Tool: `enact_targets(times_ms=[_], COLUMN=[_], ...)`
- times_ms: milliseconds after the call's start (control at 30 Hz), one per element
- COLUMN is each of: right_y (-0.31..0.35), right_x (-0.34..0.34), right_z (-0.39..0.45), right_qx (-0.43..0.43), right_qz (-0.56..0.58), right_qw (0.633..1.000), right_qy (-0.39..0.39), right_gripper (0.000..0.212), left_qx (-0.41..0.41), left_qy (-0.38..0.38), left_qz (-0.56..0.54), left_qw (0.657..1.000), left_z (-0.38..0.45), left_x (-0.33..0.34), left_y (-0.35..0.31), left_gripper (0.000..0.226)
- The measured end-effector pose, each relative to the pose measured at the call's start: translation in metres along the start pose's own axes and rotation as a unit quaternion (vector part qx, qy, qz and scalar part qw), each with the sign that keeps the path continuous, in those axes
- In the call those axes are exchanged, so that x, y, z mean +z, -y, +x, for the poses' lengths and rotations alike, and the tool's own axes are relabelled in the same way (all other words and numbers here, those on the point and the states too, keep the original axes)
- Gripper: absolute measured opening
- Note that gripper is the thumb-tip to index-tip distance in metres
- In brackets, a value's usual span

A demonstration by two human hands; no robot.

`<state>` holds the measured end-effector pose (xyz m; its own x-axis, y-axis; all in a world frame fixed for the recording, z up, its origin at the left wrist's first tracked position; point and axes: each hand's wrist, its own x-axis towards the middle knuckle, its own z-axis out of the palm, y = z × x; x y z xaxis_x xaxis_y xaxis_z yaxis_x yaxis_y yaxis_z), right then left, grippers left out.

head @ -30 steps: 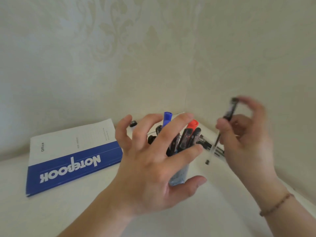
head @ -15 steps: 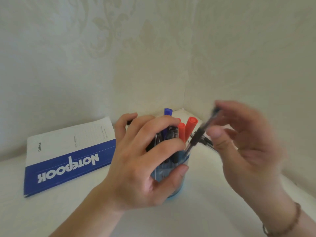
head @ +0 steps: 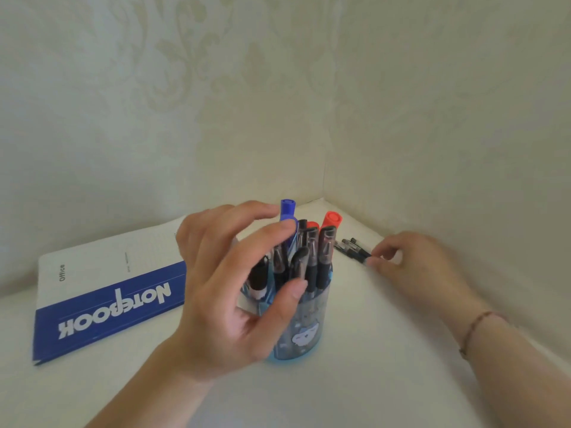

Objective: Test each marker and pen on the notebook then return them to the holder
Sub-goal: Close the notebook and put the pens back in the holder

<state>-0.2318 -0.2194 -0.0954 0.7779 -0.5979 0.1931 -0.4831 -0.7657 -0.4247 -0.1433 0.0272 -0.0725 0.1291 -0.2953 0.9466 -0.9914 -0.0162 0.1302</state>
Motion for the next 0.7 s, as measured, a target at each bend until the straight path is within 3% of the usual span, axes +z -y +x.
enact_targets(times_ms=[200, 333, 400, 467, 500, 567, 633, 700], right_y=[0.017, 0.028, 0.027, 0.028, 0.032, 0.049, 0.067, 0.074], right_x=[0.003, 0.002, -0.005, -0.015, -0.019, -0.030, -0.037, -0.035], right_z=[-0.003, -0.008, -0.011, -0.016, -0.021, -0.038, -0.057, -0.065], right_qx=[0.011, 0.014, 0.024, 0.003, -0.020, -0.095, -0.184, -0.247], right_qz=[-0.115, -0.185, -0.083, 0.111, 0.221, 0.405, 0.505, 0.545], right_qw=[0.993, 0.982, 0.996, 0.989, 0.965, 0.887, 0.813, 0.771], right_qy=[0.018, 0.036, -0.007, -0.095, -0.142, -0.201, -0.225, -0.219], right_gripper=[0.019, 0.018, 0.016, 0.005, 0.009, 0.044, 0.063, 0.069], left_qx=[-0.037, -0.035, -0.025, -0.021, -0.022, -0.023, -0.024, -0.024], left_qy=[-0.037, -0.042, -0.036, -0.029, -0.026, -0.024, -0.021, -0.020], left_qz=[-0.015, -0.008, -0.008, -0.008, -0.008, -0.009, -0.010, -0.009], left_qw=[0.999, 0.998, 0.999, 0.999, 0.999, 0.999, 0.999, 0.999], left_z=[-0.002, -0.002, -0.002, -0.001, -0.001, -0.002, -0.002, -0.002], left_x=[-0.001, -0.001, -0.002, -0.002, -0.002, -0.002, -0.002, -0.001], left_y=[0.005, 0.006, 0.006, 0.006, 0.006, 0.006, 0.007, 0.008], left_gripper=[0.041, 0.028, 0.024, 0.022, 0.022, 0.024, 0.026, 0.028])
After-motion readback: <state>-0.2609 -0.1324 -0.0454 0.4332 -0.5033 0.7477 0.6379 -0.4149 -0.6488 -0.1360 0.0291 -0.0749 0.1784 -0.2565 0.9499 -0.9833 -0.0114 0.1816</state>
